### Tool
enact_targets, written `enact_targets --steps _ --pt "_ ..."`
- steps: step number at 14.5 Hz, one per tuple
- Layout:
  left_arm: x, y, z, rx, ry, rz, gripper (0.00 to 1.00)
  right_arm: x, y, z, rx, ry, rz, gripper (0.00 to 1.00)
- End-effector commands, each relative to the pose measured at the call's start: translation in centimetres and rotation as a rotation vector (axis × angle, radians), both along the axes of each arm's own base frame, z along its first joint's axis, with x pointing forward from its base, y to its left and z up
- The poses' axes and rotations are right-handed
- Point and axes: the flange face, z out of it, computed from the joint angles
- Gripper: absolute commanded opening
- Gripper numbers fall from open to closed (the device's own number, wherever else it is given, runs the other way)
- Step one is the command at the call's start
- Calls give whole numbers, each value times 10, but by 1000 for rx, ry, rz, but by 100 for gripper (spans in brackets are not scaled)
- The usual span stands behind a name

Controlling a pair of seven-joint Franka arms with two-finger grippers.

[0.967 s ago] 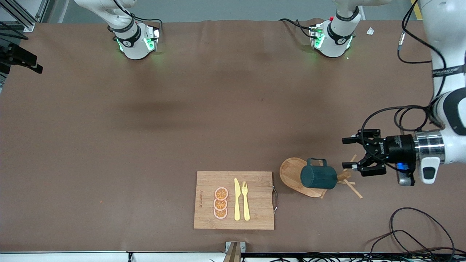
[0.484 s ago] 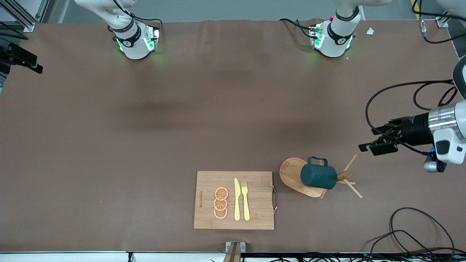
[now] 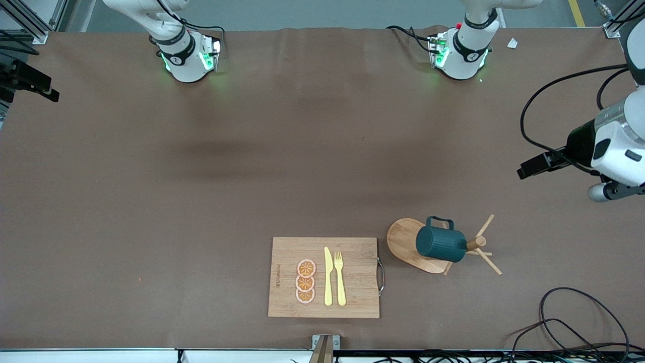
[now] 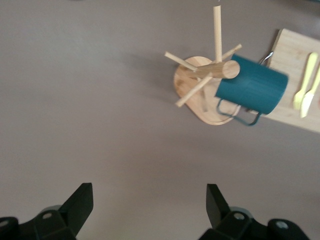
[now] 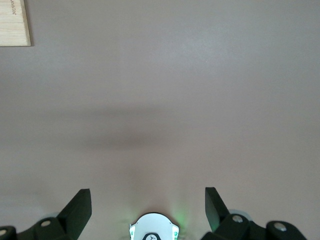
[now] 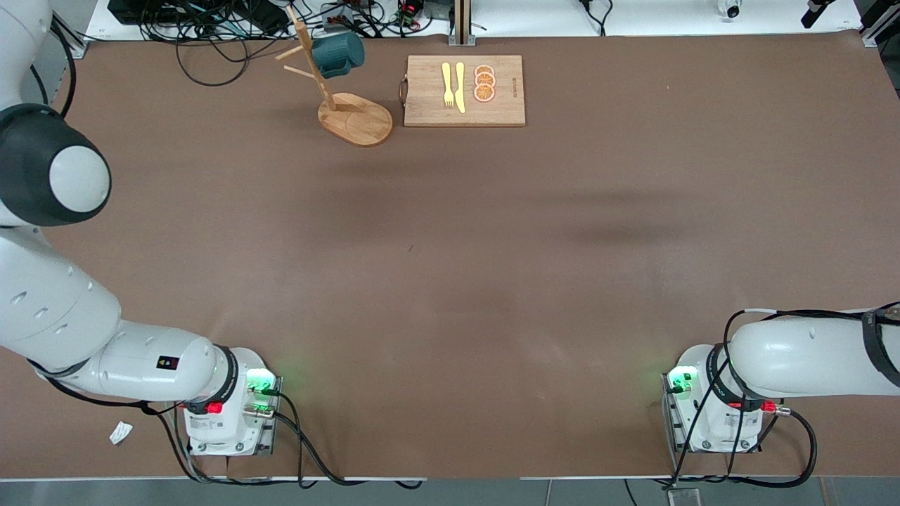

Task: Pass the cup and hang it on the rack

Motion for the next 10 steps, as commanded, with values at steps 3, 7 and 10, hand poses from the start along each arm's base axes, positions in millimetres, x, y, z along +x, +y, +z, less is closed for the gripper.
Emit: enact_targets --steps 3,7,10 --pt "-17 31 26 59 -52 -162 99 -5 0 3 -7 -3 9 100" --pt "-17 27 32 72 -72 -162 99 -5 0 3 -6 -3 10 100" --pt "-32 30 56 64 -104 -152 99 -5 0 3 -6 -3 10 100"
